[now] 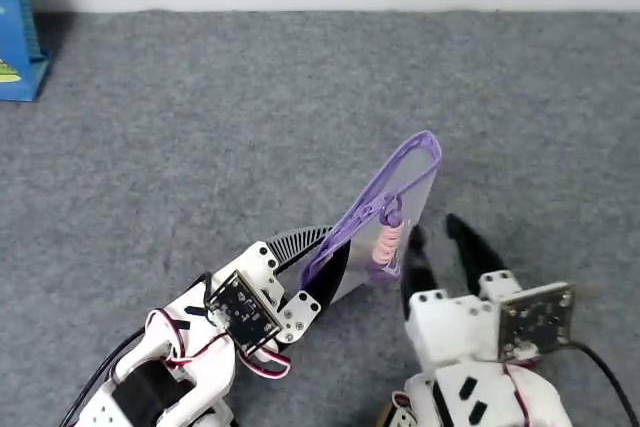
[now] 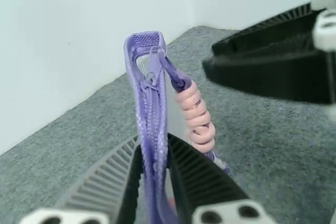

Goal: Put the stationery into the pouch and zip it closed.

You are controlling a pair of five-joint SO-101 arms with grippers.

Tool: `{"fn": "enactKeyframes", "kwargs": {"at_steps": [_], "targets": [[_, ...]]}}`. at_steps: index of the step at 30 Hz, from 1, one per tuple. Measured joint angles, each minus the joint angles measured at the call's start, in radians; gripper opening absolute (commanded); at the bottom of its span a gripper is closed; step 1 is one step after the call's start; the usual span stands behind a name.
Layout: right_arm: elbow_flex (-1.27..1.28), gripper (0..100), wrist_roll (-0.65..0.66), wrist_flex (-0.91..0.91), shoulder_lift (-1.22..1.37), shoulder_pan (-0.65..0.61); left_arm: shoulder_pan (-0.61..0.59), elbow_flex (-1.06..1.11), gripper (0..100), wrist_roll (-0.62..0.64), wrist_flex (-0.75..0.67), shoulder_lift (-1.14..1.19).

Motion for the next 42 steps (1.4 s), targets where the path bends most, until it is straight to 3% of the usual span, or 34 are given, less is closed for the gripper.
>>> {"fn": "enactKeyframes", "kwargs": {"at_steps": [9, 14, 19, 24, 32, 42], "targets": [[0.002, 15.8, -0.031, -0.005, 0.000, -0.137, 0.000, 0.000, 1, 0.000, 0.000, 0.000], [0.109, 15.1, -0.031, -0.109, -0.002, -0.130, 0.000, 0.000, 1, 0.000, 0.000, 0.000], [0.138, 4.6, -0.014, -0.181, 0.000, -0.130, 0.000, 0.000, 1, 0.000, 0.000, 0.000], [0.141, 3.5, 0.025, -0.190, 0.000, -0.127, 0.000, 0.000, 1, 0.000, 0.000, 0.000], [0.140, 0.7, 0.127, -0.232, 0.000, 0.060, 0.000, 0.000, 1, 0.000, 0.000, 0.000], [0.262, 0.7, 0.258, -0.433, -0.003, 0.255, 0.002, -0.002, 1, 0.000, -0.002, 0.008]]}}
